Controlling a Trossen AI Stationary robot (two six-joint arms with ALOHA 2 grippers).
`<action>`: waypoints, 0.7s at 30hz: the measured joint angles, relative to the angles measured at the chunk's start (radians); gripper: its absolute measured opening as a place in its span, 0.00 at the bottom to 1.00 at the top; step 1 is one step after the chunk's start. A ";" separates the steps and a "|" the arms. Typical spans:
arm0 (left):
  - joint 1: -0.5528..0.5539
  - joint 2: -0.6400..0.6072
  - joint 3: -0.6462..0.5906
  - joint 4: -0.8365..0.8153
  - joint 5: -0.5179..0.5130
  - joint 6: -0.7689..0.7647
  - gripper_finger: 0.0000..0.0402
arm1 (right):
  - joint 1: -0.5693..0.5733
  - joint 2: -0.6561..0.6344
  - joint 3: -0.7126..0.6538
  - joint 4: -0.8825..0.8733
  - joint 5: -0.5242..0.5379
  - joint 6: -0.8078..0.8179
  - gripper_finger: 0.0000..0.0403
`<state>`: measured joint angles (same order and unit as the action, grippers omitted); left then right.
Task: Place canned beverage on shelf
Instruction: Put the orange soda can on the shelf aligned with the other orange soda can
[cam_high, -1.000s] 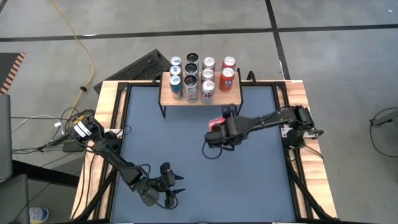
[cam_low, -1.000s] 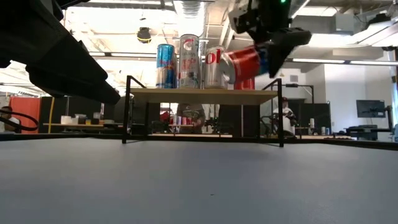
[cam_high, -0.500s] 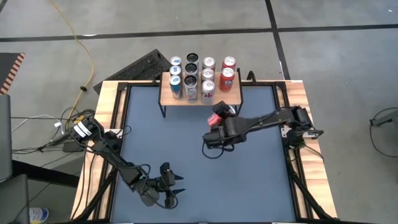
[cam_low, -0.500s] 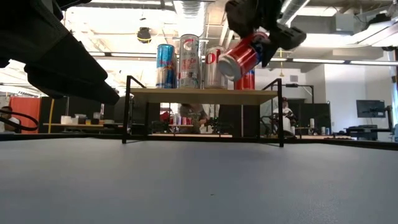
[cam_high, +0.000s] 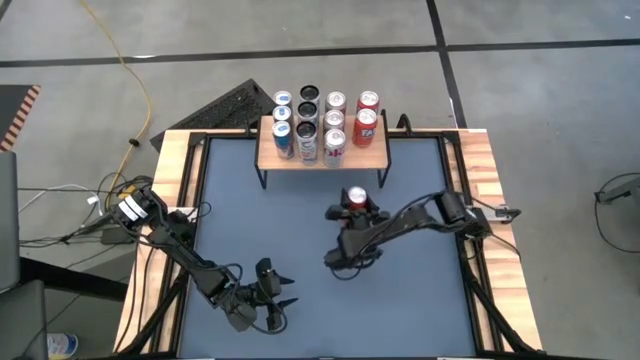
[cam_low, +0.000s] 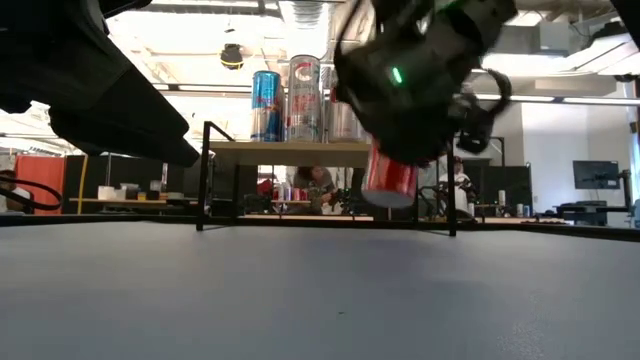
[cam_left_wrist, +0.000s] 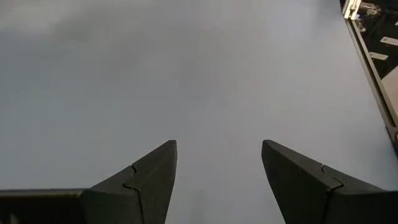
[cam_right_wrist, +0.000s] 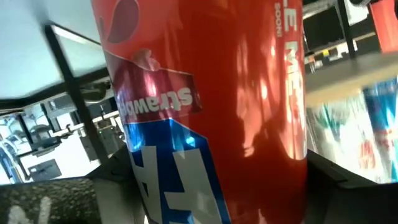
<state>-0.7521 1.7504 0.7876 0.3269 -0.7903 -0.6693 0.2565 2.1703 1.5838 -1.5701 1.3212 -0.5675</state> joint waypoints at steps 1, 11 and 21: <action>0.000 0.000 0.000 0.000 -0.003 0.000 0.56 | 0.007 0.017 -0.009 0.003 0.002 0.010 0.65; 0.000 0.000 0.000 0.001 -0.037 0.000 0.56 | 0.045 0.103 -0.022 0.002 -0.039 0.004 0.65; 0.000 0.000 0.000 -0.001 -0.058 -0.006 0.56 | 0.069 0.162 -0.021 -0.010 -0.051 0.107 0.74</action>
<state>-0.7521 1.7504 0.7876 0.3263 -0.8480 -0.6750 0.3257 2.3322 1.5632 -1.5800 1.2705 -0.4601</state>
